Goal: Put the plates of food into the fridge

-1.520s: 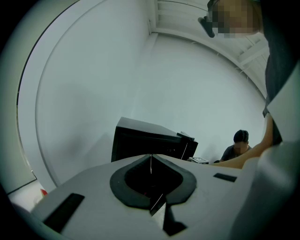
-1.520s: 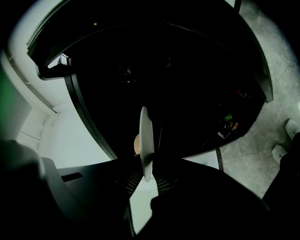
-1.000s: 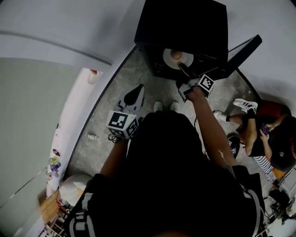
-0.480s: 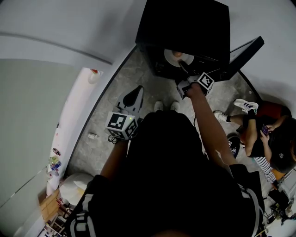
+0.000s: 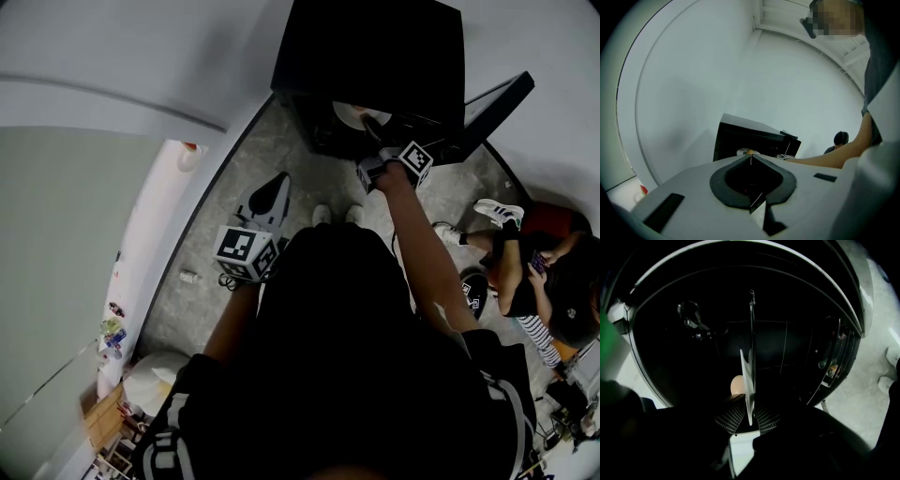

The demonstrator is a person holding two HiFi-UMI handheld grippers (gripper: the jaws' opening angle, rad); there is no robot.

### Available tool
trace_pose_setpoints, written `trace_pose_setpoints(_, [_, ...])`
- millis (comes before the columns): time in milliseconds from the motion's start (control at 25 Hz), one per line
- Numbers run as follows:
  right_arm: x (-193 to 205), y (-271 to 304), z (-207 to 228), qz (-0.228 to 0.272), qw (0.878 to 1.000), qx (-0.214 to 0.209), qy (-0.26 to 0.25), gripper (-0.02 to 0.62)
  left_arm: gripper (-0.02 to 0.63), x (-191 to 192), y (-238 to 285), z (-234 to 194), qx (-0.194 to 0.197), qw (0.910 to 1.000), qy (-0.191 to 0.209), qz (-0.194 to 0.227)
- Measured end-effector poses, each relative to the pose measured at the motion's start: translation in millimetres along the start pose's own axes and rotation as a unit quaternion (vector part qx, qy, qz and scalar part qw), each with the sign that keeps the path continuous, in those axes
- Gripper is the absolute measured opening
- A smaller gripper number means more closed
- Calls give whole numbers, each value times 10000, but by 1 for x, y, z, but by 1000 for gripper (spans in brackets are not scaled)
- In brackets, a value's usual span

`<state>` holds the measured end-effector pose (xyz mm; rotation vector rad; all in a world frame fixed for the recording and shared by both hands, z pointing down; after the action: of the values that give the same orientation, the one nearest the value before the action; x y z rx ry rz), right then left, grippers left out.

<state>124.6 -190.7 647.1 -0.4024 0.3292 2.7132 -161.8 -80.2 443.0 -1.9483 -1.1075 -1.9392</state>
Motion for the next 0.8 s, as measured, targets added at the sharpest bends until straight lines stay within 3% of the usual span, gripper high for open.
trace_pose_setpoints(400, [7, -15, -4, -141, 9998, -126, -103, 106, 23, 2, 1, 1, 69, 9999, -102, 41])
trace_pose_setpoints(800, [16, -71, -28, -451, 9922, -109, -1155, 114, 23, -2, 6, 5, 332, 9993, -75, 160])
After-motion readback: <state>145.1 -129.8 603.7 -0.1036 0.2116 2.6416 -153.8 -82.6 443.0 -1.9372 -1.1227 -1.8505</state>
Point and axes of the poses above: the fingertips, and each gripper's own axes: y forward along the fingers, z to its right, x out of its underside, the point moved 9 cm from there along -y, backward along the fingers, and after that the axes turned 10 degrees about y, right-handed, at the moved point
